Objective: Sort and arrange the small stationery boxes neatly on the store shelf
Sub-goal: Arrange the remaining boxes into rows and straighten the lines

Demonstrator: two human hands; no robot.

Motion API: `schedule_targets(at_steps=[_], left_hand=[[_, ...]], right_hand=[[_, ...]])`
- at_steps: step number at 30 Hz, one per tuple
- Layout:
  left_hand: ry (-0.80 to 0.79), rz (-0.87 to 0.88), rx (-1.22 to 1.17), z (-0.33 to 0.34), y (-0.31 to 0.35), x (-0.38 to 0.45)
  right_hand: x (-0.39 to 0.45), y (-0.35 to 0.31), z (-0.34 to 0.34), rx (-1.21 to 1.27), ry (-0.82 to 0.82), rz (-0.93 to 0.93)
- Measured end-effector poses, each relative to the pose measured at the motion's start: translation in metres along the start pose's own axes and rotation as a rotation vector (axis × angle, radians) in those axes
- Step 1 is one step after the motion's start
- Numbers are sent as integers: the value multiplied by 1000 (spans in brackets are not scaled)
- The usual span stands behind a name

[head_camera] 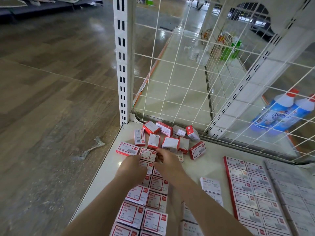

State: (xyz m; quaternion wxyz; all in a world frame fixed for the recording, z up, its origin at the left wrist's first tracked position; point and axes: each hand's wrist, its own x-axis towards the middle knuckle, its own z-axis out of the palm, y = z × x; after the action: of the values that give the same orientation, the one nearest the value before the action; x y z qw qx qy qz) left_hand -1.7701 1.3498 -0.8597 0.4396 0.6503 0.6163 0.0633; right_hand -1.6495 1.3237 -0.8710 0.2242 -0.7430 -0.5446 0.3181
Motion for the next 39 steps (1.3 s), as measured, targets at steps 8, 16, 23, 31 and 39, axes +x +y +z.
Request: schedule_targets(at_steps=[8,16,23,31,39], left_hand=[[170,-62,93,-18,-32,0],[148,-55,246,-31,-56,2],[85,-56,262,-34,-63,4],[36,-48,164,-38,-67,0],[145,-99,29,-49,-66,-5]], right_hand=[[10,-5,6,-64,108,-122],[26,-26,25,-345,24,-200],[38,-35,39,-505,41,-179],[43,-45,45,-541,52,-140],[41,-53,37,-466,91,-220]])
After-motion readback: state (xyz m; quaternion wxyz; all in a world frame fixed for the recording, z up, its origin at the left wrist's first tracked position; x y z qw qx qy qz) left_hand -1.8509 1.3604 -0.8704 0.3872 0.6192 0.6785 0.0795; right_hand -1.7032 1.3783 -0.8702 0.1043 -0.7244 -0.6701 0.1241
